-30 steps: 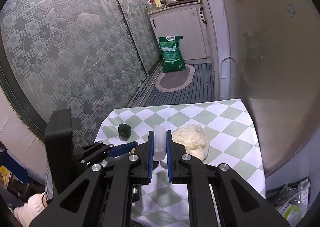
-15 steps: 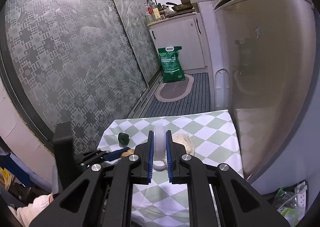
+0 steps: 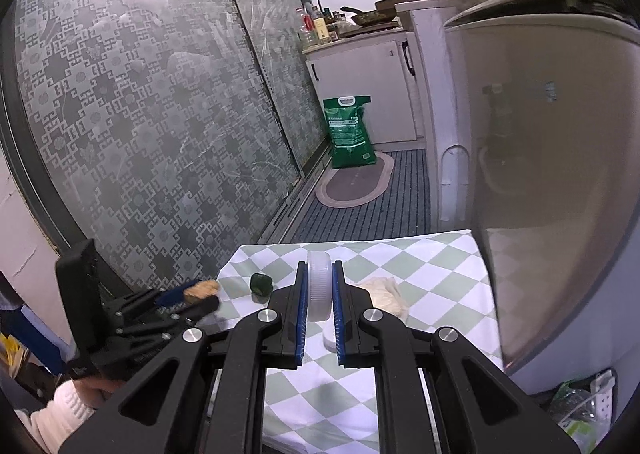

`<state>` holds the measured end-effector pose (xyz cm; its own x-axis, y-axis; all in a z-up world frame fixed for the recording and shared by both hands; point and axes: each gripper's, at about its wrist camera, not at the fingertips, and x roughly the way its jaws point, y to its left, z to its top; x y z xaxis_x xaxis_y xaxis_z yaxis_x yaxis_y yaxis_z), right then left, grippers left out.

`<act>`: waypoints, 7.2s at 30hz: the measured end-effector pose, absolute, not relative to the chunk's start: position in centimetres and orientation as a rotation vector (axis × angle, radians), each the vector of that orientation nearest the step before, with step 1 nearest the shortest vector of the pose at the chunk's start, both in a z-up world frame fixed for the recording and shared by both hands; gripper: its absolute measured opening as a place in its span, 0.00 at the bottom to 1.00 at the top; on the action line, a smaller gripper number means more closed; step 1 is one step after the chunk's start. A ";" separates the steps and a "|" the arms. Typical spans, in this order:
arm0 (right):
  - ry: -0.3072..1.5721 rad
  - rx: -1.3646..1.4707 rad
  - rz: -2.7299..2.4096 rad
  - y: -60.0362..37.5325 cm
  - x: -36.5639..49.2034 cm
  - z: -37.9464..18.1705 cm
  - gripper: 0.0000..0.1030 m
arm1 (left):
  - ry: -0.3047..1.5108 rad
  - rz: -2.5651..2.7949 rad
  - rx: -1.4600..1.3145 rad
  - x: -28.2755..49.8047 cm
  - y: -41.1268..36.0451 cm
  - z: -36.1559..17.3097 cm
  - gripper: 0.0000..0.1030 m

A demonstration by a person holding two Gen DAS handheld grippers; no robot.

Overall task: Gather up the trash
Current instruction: 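Grasp the bread crust with the left gripper while the right gripper grasps the white cap, then drop the bread crust into the teal bin with the left gripper while the right tool carries the white cap, then lower the white cap into the teal bin and open the right gripper, then grasp the green pepper with the left gripper while the right tool reaches the crumpled white bag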

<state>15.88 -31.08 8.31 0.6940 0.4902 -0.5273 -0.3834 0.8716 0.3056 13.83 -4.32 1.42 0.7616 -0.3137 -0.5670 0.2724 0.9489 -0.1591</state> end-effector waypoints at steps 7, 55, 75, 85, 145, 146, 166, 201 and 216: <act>0.635 0.153 0.519 -28.5 16.0 9.0 0.11 | 0.632 -0.251 -0.088 13.3 0.7 1.1 0.46; 0.733 0.009 0.755 -7.8 16.4 8.7 0.11 | 1.162 -0.149 -0.057 11.4 12.2 -18.8 0.46; 0.926 -0.195 0.716 0.5 15.9 -0.7 0.11 | 1.209 -0.140 -0.035 11.3 12.5 -20.2 0.47; 0.948 -0.227 0.692 0.6 16.1 -2.3 0.11 | 1.072 -0.096 -0.070 10.4 14.0 -15.5 0.39; 1.209 -0.543 0.703 4.2 13.1 -16.2 0.22 | 0.566 -0.159 -0.233 7.4 14.2 1.8 0.22; 1.201 -0.536 0.712 4.1 12.9 -15.8 0.22 | 0.560 -0.159 -0.232 7.3 14.2 2.0 0.22; 0.889 -0.322 0.799 0.6 12.0 -1.5 0.30 | 0.487 -0.112 -0.252 7.7 14.5 4.5 0.33; 0.713 -0.030 0.425 -23.6 17.3 5.8 0.52 | 0.582 -0.292 -0.072 14.9 -1.8 2.2 0.54; 0.755 0.041 0.352 -31.4 17.0 3.2 0.55 | 0.715 -0.285 0.017 19.1 -8.1 -0.2 0.59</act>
<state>17.05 -31.41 3.19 0.6728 0.3274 -0.6634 -0.2985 0.9406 0.1615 19.13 -8.12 -0.24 0.7181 -0.2522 -0.6487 0.2635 0.9612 -0.0819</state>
